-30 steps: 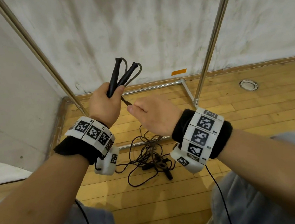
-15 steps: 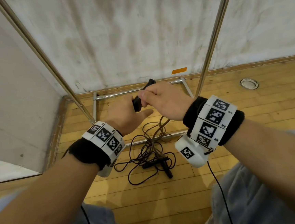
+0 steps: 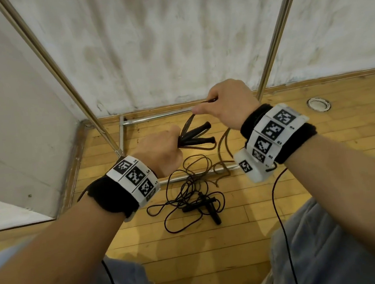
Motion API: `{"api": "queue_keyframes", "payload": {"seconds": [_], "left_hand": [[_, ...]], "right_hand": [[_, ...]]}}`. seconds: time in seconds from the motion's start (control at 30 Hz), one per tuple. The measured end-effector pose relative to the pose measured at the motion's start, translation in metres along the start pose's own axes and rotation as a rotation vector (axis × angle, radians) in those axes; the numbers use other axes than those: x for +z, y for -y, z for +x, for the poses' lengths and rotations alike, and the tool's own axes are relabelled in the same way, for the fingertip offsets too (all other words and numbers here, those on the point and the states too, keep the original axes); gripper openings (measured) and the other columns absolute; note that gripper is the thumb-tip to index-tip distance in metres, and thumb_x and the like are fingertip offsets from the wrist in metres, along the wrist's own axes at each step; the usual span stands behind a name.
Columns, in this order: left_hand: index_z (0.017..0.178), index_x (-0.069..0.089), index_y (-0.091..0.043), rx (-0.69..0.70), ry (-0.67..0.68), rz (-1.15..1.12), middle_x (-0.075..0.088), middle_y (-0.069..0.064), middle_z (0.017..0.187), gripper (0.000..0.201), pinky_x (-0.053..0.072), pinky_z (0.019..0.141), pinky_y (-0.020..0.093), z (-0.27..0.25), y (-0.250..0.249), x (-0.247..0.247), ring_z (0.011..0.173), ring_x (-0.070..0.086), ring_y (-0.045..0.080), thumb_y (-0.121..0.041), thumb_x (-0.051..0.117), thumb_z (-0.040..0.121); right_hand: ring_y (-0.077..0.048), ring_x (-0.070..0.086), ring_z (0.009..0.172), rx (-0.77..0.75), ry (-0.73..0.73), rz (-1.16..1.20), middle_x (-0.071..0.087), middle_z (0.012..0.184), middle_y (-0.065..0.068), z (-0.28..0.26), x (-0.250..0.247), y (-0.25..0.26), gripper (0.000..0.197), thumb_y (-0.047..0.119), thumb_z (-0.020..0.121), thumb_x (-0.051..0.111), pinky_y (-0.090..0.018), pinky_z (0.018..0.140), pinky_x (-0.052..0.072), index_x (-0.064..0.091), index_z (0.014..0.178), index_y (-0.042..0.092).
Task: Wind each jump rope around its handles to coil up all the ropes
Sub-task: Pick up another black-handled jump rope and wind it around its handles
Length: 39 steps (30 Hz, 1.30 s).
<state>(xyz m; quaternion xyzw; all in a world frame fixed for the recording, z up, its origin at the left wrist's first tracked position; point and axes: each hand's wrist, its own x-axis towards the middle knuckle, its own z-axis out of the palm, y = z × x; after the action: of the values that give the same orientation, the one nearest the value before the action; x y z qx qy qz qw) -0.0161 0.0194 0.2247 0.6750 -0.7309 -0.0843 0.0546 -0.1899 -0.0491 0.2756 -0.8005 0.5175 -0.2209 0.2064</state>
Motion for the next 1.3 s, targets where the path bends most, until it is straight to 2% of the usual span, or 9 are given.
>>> {"api": "queue_keyframes", "payload": {"seconds": [0.17,0.37,0.57,0.63,0.77,0.9,1.07,1.23,1.3], "left_hand": [[0.096,0.044,-0.026,0.115,-0.052,-0.226,0.054,-0.008,0.077,0.018,0.041,0.061,0.034,-0.01,-0.001,-0.022,0.074,0.052,0.02,-0.018,0.057,0.087],[0.087,0.041,-0.03,0.056,-0.183,-0.664,0.047,-0.008,0.074,0.032,0.034,0.054,0.021,-0.012,-0.01,-0.04,0.065,0.045,0.007,-0.009,0.065,0.082],[0.091,0.033,-0.026,-0.071,-0.252,-0.814,0.044,-0.003,0.075,0.036,0.036,0.047,0.009,-0.006,-0.012,-0.04,0.06,0.043,0.008,-0.009,0.064,0.085],[0.085,0.033,-0.029,-0.086,-0.236,-0.784,0.043,-0.004,0.075,0.037,0.036,0.048,0.009,-0.004,-0.013,-0.037,0.061,0.042,0.009,-0.008,0.063,0.085],[0.094,0.036,-0.018,-0.116,-0.285,-0.838,0.043,-0.004,0.072,0.029,0.037,0.05,0.012,0.001,-0.013,-0.042,0.059,0.042,0.008,-0.007,0.061,0.085],[0.099,0.035,-0.016,-0.083,-0.25,-0.884,0.044,-0.001,0.073,0.028,0.037,0.057,0.026,0.004,-0.015,-0.048,0.061,0.044,0.011,-0.008,0.059,0.087],[0.1,0.032,-0.017,-0.067,-0.238,-0.756,0.043,-0.003,0.071,0.024,0.035,0.042,0.01,0.008,-0.02,-0.041,0.043,0.043,-0.005,-0.014,0.055,0.093],[0.1,0.033,-0.02,-0.078,-0.391,-0.632,0.049,-0.009,0.076,0.027,0.035,0.044,0.008,0.011,-0.009,-0.047,0.055,0.05,0.0,-0.024,0.059,0.093],[0.102,0.038,-0.02,-0.066,-0.463,-0.555,0.05,-0.013,0.077,0.025,0.037,0.049,0.011,0.01,-0.004,-0.049,0.063,0.052,0.003,-0.025,0.06,0.091]], "right_hand": [[-0.006,0.036,0.043,0.016,0.129,0.25,0.042,0.052,0.002,0.01,-0.01,-0.017,0.04,0.055,0.077,0.065,-0.017,0.046,0.032,0.063,0.059,0.019],[-0.009,0.032,0.044,0.163,0.304,0.696,0.044,0.05,0.008,0.004,0.006,-0.01,0.029,0.032,0.093,0.053,-0.021,0.045,0.029,0.058,0.069,0.016],[-0.014,0.029,0.05,0.159,0.517,0.511,0.035,0.059,0.002,-0.024,0.055,0.002,0.054,0.057,0.095,0.025,-0.026,0.05,0.028,0.046,0.067,0.016],[-0.014,0.032,0.049,0.166,0.454,0.503,0.037,0.057,0.003,-0.031,0.066,0.005,0.054,0.051,0.098,0.024,-0.025,0.05,0.029,0.049,0.067,0.016],[-0.008,0.044,0.059,-0.02,0.121,0.426,0.047,0.067,0.009,-0.04,0.07,0.008,0.023,0.031,0.101,0.031,-0.026,0.054,0.035,0.051,0.099,0.019],[-0.008,0.05,0.06,-0.072,0.14,0.299,0.053,0.069,0.008,-0.046,0.073,0.011,0.009,0.03,0.096,0.046,-0.022,0.055,0.037,0.051,0.094,0.022],[-0.005,0.046,0.052,0.182,0.228,0.456,0.058,0.076,0.005,-0.031,0.067,0.008,0.018,0.024,0.1,0.039,-0.017,0.046,0.034,0.055,0.093,0.021],[-0.013,0.047,0.057,0.167,0.164,0.647,0.046,0.065,0.002,-0.024,0.049,0.009,0.018,0.023,0.1,0.039,-0.03,0.063,0.049,0.055,0.101,0.014],[-0.011,0.042,0.056,0.082,0.094,0.506,0.044,0.066,0.005,-0.025,0.046,0.008,0.019,0.024,0.1,0.039,-0.017,0.053,0.04,0.055,0.092,0.015]]}}
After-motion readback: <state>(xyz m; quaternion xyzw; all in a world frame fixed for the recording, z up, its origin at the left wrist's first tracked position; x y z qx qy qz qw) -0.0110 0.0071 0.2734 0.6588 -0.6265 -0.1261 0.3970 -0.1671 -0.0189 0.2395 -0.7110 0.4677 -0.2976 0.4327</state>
